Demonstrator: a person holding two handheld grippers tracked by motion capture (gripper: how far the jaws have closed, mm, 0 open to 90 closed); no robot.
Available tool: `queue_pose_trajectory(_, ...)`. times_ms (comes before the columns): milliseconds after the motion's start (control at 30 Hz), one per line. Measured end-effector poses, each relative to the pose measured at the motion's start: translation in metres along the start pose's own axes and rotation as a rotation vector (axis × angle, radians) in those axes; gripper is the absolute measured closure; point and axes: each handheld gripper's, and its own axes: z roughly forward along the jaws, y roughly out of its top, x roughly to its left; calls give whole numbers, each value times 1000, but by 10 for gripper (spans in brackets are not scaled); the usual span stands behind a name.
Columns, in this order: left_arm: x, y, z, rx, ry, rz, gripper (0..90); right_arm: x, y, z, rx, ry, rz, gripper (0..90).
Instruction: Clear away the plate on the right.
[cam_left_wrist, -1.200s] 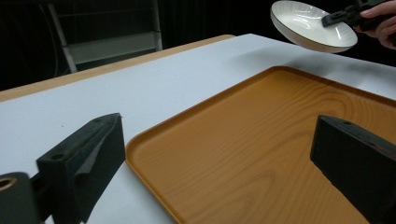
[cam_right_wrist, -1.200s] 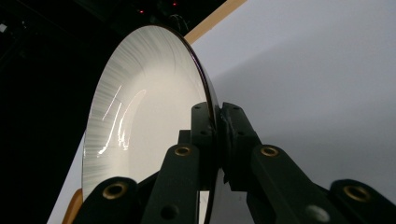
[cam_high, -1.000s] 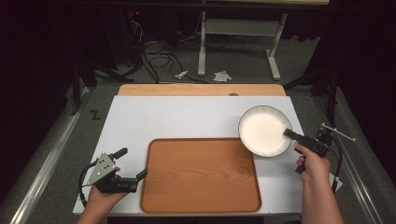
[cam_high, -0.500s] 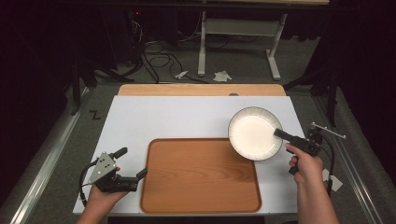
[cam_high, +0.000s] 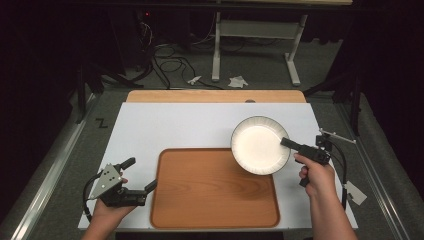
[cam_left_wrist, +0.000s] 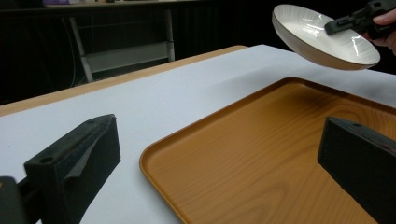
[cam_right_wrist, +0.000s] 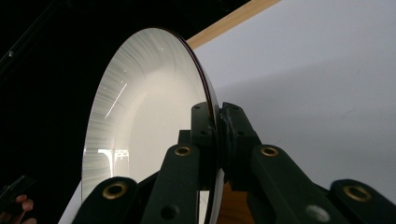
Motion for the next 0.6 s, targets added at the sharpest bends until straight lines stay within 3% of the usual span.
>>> queue_pose_trajectory(600, 0, 0, 0, 4, 1, 14, 2, 49, -39, 47, 164, 135, -70, 857)
